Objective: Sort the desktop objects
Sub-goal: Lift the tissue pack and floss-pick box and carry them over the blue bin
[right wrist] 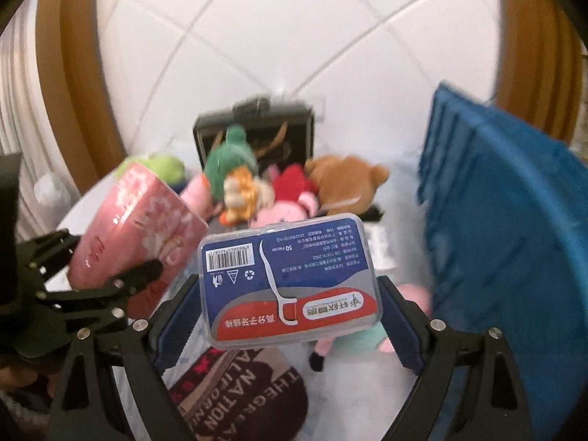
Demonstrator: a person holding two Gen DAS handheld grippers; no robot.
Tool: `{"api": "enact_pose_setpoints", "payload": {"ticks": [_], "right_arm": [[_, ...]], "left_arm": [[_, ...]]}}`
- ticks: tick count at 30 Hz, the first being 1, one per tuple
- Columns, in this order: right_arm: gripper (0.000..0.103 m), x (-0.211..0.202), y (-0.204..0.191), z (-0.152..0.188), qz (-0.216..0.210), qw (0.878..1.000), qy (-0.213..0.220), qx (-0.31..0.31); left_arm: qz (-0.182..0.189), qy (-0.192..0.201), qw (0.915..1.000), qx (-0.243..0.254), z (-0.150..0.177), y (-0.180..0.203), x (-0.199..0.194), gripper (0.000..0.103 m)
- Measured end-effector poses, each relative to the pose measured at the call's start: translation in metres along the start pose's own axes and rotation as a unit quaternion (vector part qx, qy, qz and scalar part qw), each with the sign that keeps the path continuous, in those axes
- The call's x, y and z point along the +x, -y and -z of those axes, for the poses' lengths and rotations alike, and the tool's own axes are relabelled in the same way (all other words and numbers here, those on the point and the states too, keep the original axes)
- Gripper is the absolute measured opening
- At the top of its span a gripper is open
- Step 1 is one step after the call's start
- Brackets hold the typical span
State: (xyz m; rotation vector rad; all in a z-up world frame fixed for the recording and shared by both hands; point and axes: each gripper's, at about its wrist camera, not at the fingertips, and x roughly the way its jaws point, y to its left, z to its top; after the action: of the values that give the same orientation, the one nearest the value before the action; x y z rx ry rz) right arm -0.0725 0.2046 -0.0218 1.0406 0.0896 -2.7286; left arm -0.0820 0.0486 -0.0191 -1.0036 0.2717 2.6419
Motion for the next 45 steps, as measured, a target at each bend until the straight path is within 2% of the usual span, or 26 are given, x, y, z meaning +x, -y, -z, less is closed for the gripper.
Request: {"api": "enact_pose_setpoints", "payload": {"ticks": [3, 8, 17, 27, 31, 36, 41, 45], "right_arm": [[0.091, -0.038, 0.007, -0.001, 0.021, 0.999, 0.036, 0.001], [0.091, -0.082, 0.027, -0.003, 0.052, 0.996, 0.073, 0.011], [0.091, -0.163, 0.081, 0.001, 0.126, 0.981, 0.144, 0.038], [0.091, -0.204, 0.177, 0.024, 0.200, 0.962, 0.158, 0.096], [0.091, -0.209, 0.214, 0.034, 0.217, 0.958, 0.151, 0.111], [0.091, -0.202, 0.253, 0.043, 0.223, 0.958, 0.137, 0.118], [0.091, -0.191, 0.285, 0.052, 0.222, 0.961, 0.120, 0.117], [0.091, -0.186, 0.299, 0.063, 0.219, 0.962, 0.104, 0.122]], "left_arm": [[0.011, 0.022, 0.9997, 0.008, -0.007, 0.016, -0.018, 0.050], [0.038, 0.061, 0.9971, 0.027, -0.025, 0.049, -0.042, 0.050], [0.091, 0.126, 0.9860, 0.060, -0.067, 0.121, -0.075, 0.050], [0.145, 0.171, 0.9701, 0.094, -0.116, 0.216, -0.096, 0.050], [0.160, 0.167, 0.9668, 0.108, -0.129, 0.255, -0.097, 0.050], [0.184, 0.137, 0.9650, 0.128, -0.133, 0.296, -0.090, 0.050], [0.175, 0.095, 0.9677, 0.155, -0.130, 0.338, -0.077, 0.050], [0.166, 0.067, 0.9698, 0.166, -0.125, 0.354, -0.066, 0.050]]}}
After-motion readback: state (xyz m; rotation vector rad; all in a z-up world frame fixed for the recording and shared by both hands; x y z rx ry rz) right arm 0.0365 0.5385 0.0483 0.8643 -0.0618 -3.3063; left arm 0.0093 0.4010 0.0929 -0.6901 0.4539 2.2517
